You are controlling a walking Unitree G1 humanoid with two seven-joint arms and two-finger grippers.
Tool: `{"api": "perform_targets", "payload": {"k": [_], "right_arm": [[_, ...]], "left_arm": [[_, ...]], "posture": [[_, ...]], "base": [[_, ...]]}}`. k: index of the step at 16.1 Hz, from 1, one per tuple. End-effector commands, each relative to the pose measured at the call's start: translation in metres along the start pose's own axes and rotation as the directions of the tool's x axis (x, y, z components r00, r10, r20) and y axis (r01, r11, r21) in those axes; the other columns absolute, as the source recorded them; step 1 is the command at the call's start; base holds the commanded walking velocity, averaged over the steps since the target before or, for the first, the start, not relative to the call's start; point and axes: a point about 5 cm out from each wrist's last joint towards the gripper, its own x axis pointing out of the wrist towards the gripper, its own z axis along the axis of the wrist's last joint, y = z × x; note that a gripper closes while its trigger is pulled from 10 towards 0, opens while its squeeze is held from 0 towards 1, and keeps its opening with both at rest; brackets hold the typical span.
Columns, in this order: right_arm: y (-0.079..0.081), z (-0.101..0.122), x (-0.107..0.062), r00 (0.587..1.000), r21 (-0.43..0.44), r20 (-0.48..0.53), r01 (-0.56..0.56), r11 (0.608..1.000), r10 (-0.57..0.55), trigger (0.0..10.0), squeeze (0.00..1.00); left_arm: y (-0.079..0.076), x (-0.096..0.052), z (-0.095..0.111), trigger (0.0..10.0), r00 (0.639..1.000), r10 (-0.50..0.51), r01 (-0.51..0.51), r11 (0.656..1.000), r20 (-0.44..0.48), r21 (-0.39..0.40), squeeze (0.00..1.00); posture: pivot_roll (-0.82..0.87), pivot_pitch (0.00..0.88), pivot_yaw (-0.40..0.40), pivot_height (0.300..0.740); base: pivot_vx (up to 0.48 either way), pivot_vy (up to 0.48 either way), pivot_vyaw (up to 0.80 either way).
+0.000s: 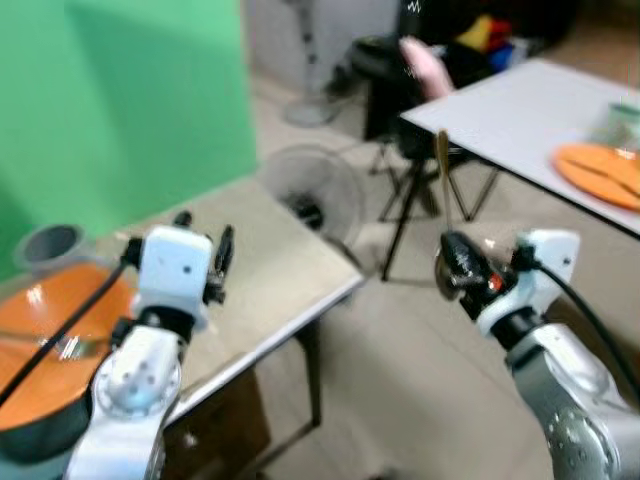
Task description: Setting the table
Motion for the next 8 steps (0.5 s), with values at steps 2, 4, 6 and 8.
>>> {"api": "perform_targets", "payload": {"k": [2,4,6,8], "right_arm": [[-0.0061,0.0047,0.0003,0.999,-0.026,0.019,0.039,0.999,-0.039,10.0,0.0],[-0.0074,0.0049,0.0009,0.999,-0.029,0.018,0.044,0.999,-0.044,10.0,0.0],[-0.0066,0.0041,0.0014,0.999,-0.025,0.014,0.042,0.999,-0.042,10.0,0.0],[-0.006,0.0031,0.0018,0.999,-0.019,0.012,0.045,0.999,-0.045,10.0,0.0]], "left_arm": [[-0.0027,0.0011,-0.0004,10.0,1.0,0.002,-0.002,1.0,-0.003,-0.025,0.0],[-0.0041,0.0011,0.0,10.0,1.0,0.006,-0.006,0.999,-0.004,-0.044,0.0],[-0.0038,0.0008,0.0,10.0,1.0,0.007,-0.007,0.999,-0.003,-0.045,0.0],[-0.003,0.0007,0.0006,10.0,1.0,0.006,-0.006,0.999,-0.001,-0.036,0.0]], "posture": [[-0.09,0.0,0.024,0.74],[-0.09,0.0,0.019,0.74],[-0.09,0.0,0.02,0.74],[-0.08,0.0,0.021,0.74]], "base": [[0.0,0.0,-0.8],[0.0,0.0,-0.8],[0.0,0.0,-0.8],[0.0,0.0,-0.8]]}}
